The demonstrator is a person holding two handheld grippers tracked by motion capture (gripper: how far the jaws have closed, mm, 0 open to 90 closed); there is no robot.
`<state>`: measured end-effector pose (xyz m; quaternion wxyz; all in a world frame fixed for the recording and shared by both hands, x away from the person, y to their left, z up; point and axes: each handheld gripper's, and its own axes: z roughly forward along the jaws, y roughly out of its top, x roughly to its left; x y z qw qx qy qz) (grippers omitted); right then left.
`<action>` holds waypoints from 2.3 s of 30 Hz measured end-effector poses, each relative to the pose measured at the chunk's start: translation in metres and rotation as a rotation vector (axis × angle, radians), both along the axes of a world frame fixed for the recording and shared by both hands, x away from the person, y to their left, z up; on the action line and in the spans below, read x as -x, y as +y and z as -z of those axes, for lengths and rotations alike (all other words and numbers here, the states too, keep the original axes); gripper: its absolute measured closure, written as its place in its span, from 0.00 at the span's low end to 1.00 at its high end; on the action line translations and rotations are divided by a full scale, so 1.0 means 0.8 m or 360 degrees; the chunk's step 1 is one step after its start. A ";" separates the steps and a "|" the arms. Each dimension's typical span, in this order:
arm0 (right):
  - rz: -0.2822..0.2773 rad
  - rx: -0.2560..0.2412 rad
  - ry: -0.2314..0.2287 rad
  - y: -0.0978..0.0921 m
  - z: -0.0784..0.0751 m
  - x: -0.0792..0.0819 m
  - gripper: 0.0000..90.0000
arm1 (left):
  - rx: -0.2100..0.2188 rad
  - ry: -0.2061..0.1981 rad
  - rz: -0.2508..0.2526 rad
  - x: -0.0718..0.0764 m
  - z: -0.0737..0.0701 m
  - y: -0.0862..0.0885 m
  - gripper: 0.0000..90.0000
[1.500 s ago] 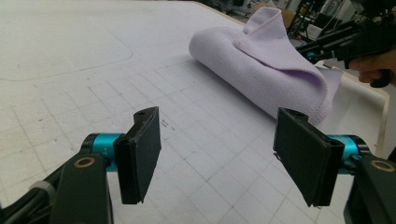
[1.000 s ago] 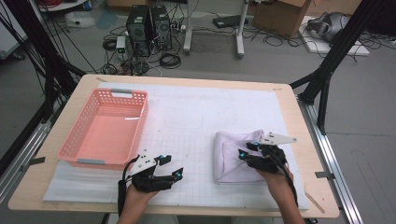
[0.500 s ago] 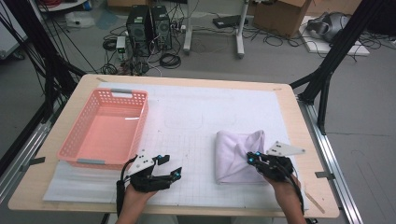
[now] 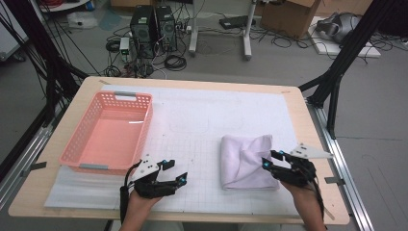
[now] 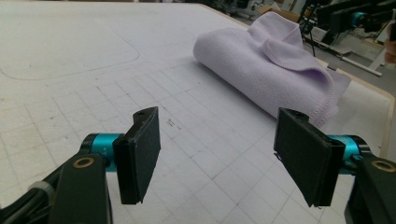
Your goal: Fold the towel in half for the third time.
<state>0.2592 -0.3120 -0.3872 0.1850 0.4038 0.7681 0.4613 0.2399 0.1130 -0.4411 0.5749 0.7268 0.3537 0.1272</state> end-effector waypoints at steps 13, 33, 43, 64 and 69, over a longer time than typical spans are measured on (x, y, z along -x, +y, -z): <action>-0.0106 0.0184 0.0126 0.055 0.025 -0.042 0.94 | 0.0002 0.0006 -0.0001 -0.001 0.002 0.001 0.36; 0.0037 0.0099 -0.0004 -0.007 0.007 0.016 0.73 | 0.0007 0.0008 -0.0010 -0.001 0.001 0.003 0.36; 0.0188 0.0382 0.0184 -0.027 0.054 0.017 0.77 | 0.0006 0.0010 -0.0009 0.000 0.002 0.003 0.36; 0.0030 0.0402 0.0209 0.091 0.033 -0.106 0.70 | 0.0009 0.0012 -0.0013 0.000 0.003 0.005 0.35; -0.0135 0.0485 0.0148 0.130 0.044 -0.115 0.68 | 0.0006 0.0015 -0.0008 -0.001 0.003 0.005 0.35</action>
